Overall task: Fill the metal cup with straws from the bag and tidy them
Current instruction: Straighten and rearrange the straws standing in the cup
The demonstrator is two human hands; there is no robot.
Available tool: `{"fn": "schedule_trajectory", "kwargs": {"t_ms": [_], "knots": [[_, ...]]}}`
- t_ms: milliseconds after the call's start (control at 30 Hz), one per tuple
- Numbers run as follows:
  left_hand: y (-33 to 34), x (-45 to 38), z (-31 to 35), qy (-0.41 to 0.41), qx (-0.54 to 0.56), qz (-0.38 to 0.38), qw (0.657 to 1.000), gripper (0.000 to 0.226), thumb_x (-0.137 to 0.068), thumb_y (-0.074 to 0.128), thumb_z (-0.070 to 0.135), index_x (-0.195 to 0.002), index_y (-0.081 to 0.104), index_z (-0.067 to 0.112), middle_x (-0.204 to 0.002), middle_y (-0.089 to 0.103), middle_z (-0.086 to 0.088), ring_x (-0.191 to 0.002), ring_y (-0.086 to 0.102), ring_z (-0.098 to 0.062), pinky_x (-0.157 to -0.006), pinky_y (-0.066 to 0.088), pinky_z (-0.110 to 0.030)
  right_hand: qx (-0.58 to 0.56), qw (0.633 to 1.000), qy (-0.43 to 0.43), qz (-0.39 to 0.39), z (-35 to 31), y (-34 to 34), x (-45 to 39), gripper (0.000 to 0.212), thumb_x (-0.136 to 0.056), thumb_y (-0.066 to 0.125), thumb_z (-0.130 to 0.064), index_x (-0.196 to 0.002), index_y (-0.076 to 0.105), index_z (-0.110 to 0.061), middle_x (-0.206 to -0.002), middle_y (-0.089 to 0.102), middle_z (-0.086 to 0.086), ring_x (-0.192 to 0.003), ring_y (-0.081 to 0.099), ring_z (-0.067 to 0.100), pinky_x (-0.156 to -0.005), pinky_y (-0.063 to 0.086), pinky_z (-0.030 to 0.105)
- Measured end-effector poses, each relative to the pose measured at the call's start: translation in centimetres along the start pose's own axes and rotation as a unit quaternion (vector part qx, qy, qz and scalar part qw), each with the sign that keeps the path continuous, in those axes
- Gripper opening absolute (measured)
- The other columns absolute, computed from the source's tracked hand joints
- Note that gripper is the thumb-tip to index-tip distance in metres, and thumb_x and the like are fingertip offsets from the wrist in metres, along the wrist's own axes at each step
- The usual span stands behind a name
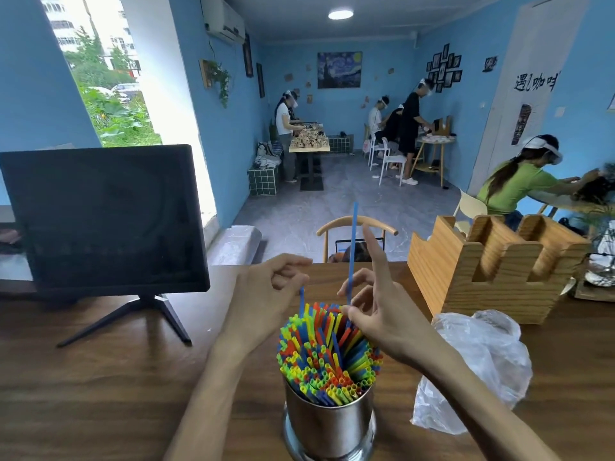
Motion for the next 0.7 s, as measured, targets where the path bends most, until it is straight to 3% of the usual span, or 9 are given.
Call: {"fn": "schedule_trajectory", "kwargs": {"t_ms": [100, 233, 400, 500, 633, 700], "knots": [[-0.4, -0.1, 1.3, 0.033, 0.037, 0.010, 0.999, 0.028, -0.096, 0.071, 0.019, -0.102, 0.072, 0.046, -0.092, 0.070, 0.025, -0.080, 0.072, -0.001, -0.074, 0.052, -0.010, 0.024, 1.000, -0.018, 0.007, 0.0, -0.5, -0.4, 0.135, -0.083, 0.081, -0.011, -0.146, -0.028, -0.059, -0.097, 0.065, -0.010, -0.070, 0.069, 0.005, -0.066, 0.062, 0.027], [-0.6, -0.2, 2.2, 0.052, 0.039, 0.008, 0.998, 0.026, -0.096, 0.071, 0.018, -0.103, 0.072, 0.043, -0.094, 0.070, 0.025, -0.078, 0.073, 0.000, -0.073, 0.051, -0.009, -0.002, 0.999, -0.032, -0.010, 0.0, -1.2, -0.4, 0.130, -0.079, 0.081, -0.009, -0.150, -0.013, -0.064, -0.095, 0.062, -0.017, -0.071, 0.069, 0.004, -0.063, 0.059, 0.024], [-0.7, -0.4, 2.8, 0.071, 0.044, 0.021, 0.996, 0.025, -0.095, 0.072, 0.018, -0.099, 0.074, 0.043, -0.094, 0.072, 0.022, -0.076, 0.074, -0.005, -0.072, 0.049, -0.008, -0.001, 0.997, -0.077, 0.026, -0.2, -1.5, 0.3, 0.085, -0.083, 0.074, -0.023, -0.144, 0.029, -0.062, -0.109, 0.050, -0.022, -0.088, 0.066, 0.007, -0.063, 0.055, 0.024], [-0.8, -0.6, 3.3, 0.086, 0.041, 0.034, 0.995, 0.024, -0.095, 0.073, 0.020, -0.099, 0.074, 0.044, -0.096, 0.073, 0.022, -0.078, 0.073, -0.006, -0.072, 0.049, -0.009, -0.031, 0.994, -0.099, 0.031, -0.3, -1.4, 0.6, 0.061, -0.088, 0.072, -0.035, -0.141, 0.046, -0.049, -0.122, 0.052, -0.021, -0.104, 0.065, 0.005, -0.080, 0.057, 0.027], [-0.9, -0.8, 3.6, 0.102, 0.042, 0.040, 0.993, 0.027, -0.095, 0.072, 0.021, -0.097, 0.074, 0.048, -0.098, 0.073, 0.022, -0.080, 0.073, -0.009, -0.072, 0.050, -0.011, -0.049, 0.993, -0.105, 0.036, -0.7, -1.5, 0.4, 0.068, -0.092, 0.073, -0.042, -0.150, 0.037, -0.047, -0.143, 0.043, -0.020, -0.122, 0.057, 0.005, -0.094, 0.052, 0.025], [-0.8, -0.8, 3.8, 0.110, 0.050, 0.053, 0.991, 0.029, -0.095, 0.073, 0.019, -0.097, 0.073, 0.048, -0.096, 0.074, 0.019, -0.079, 0.073, -0.010, -0.072, 0.050, -0.012, 0.001, 0.997, -0.079, -0.028, -0.7, -1.4, 0.1, 0.073, -0.093, 0.064, -0.057, -0.154, 0.024, -0.051, -0.146, 0.046, -0.025, -0.128, 0.052, 0.000, -0.103, 0.047, 0.026]]}}
Point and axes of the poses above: each hand's wrist, its own x-axis away from the middle knuckle, its own y-axis out of the palm, z = x × y, the point moved 3 cm from there along -x, towards the middle knuckle
